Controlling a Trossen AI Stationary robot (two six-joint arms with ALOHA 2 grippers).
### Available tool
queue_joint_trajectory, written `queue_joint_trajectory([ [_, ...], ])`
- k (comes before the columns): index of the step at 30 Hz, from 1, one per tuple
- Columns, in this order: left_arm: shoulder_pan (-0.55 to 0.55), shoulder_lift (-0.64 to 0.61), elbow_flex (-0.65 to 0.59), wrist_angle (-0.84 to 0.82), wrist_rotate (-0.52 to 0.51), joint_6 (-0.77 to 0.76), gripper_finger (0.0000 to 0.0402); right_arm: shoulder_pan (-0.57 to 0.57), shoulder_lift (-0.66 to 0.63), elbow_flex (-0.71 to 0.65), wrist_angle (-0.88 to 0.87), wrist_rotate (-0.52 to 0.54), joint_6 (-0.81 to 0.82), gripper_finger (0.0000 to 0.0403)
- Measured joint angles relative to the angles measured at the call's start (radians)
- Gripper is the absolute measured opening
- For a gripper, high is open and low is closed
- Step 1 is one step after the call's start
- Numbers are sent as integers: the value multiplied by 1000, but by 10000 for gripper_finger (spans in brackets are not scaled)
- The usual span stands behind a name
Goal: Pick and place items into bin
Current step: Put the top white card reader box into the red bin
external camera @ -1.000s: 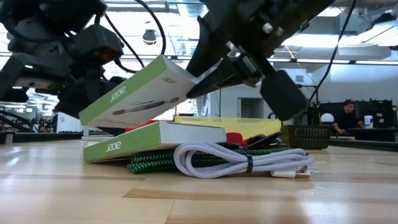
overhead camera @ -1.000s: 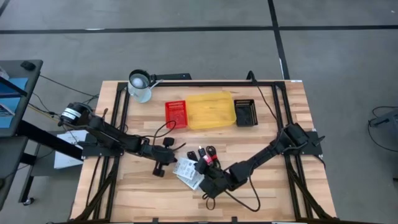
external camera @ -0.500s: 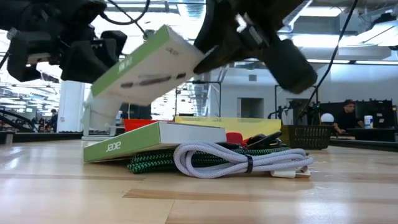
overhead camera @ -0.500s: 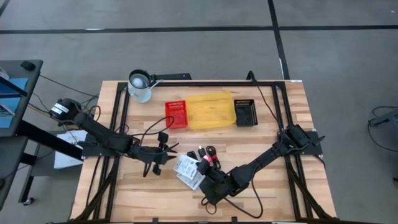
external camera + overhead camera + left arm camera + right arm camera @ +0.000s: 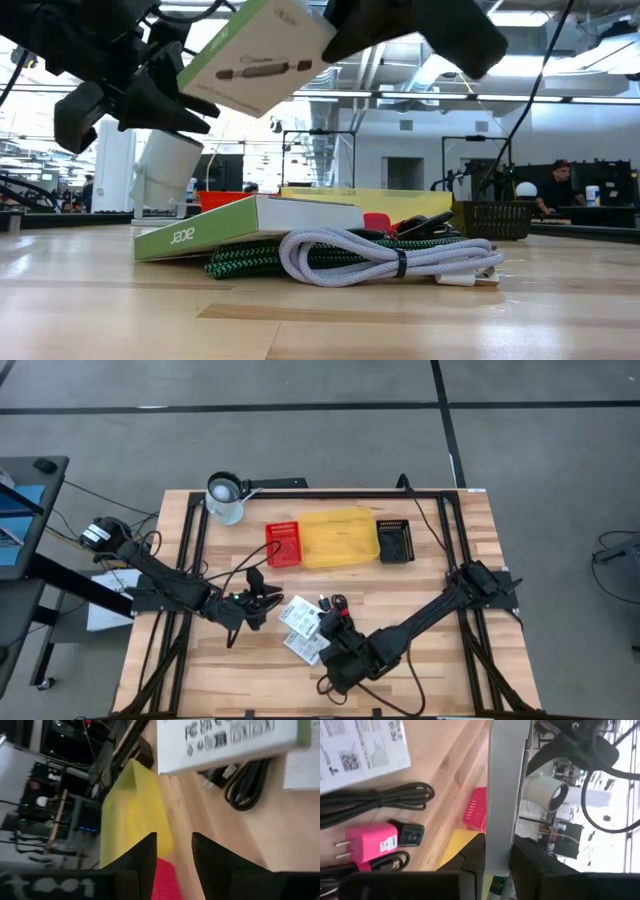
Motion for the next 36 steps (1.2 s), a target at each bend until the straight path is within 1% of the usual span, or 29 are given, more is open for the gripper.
queue_joint_trajectory([
  [4, 0, 0, 0, 1, -35, 42, 119, -2, 0, 43, -13, 1, 14, 66],
  [9, 0, 0, 0, 20, -57, 54, 119, -18, 0, 74, -13, 0, 16, 66],
  [21, 0, 0, 0, 127, -62, 131, 119, -71, 0, 78, -13, -1, 33, 66],
  [36, 2, 0, -2, 131, -70, 135, 119, -126, 0, 78, 4, -7, 24, 66],
])
